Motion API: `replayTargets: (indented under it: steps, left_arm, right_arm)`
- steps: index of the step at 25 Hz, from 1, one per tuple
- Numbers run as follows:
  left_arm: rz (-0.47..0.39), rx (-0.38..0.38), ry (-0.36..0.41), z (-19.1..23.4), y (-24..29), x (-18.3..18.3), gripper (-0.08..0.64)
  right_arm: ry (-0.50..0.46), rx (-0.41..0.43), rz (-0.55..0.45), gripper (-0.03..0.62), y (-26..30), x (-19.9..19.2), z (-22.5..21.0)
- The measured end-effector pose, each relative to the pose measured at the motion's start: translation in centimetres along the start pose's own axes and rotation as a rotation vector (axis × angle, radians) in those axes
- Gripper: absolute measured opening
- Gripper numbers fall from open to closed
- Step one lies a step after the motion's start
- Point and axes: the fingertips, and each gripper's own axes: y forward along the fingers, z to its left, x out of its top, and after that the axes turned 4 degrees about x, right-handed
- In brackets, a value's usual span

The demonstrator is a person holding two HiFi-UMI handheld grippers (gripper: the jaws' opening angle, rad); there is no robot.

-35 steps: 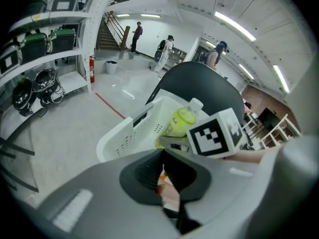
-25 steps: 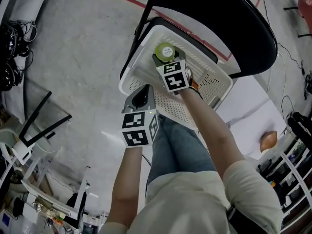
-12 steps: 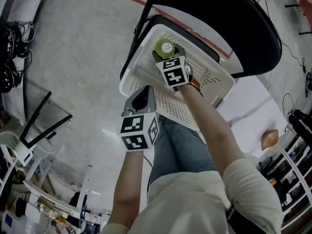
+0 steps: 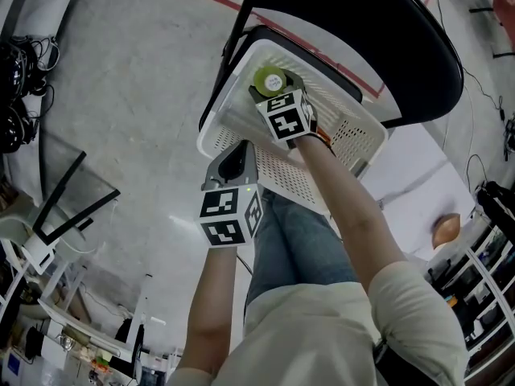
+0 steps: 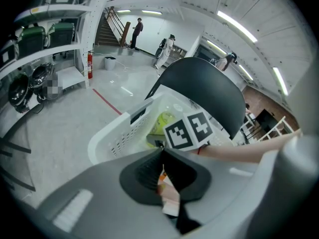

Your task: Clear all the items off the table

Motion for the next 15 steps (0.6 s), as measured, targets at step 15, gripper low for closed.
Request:
replayTargets:
  steps: [15]
  left_arm:
    - [-0.007,0.023,0.014,0.4,-1.0,-0.8,0.008]
  right_arm:
    - [-0.007,-0.002,-0.014,0.341,-1.8,-0.1,0.3]
